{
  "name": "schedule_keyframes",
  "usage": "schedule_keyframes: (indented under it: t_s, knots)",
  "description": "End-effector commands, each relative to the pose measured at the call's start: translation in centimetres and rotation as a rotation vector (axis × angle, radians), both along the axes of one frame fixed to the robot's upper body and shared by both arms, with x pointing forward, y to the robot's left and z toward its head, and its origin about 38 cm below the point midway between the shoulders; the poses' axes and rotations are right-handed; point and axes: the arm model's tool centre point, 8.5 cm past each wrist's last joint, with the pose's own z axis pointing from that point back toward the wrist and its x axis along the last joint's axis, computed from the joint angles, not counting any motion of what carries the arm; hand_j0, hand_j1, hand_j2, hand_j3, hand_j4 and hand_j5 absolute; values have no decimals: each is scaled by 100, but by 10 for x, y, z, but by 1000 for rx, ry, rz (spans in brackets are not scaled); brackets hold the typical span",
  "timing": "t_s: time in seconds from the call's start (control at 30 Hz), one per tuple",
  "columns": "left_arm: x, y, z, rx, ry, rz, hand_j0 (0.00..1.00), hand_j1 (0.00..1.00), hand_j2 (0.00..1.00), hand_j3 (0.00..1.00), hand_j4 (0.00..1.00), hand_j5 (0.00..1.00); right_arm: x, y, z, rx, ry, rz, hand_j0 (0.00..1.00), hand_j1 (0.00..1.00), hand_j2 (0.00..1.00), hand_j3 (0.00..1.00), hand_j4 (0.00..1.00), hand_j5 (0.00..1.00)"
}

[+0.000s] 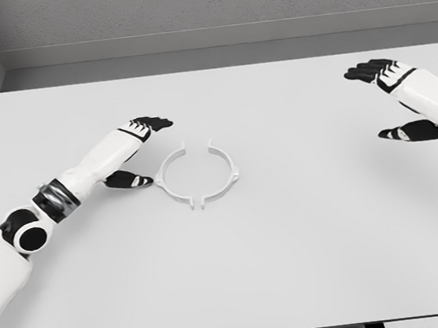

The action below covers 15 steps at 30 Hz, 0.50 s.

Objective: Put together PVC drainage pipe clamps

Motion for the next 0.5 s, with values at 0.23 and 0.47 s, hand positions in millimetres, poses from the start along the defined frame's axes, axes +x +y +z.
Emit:
schedule_keyframes:
  t_s: [0.23,0.47]
  knots:
    - [-1,-7,-1,-22,2,-5,100,100,100,100,100,100,0,4,-4,20,8,6,100,100,100,100,100,100]
    - [-1,-10,-1,-28,1,-11,100,100,100,100,100,100,0,5,-4,21,8,8,100,100,100,100,100,100]
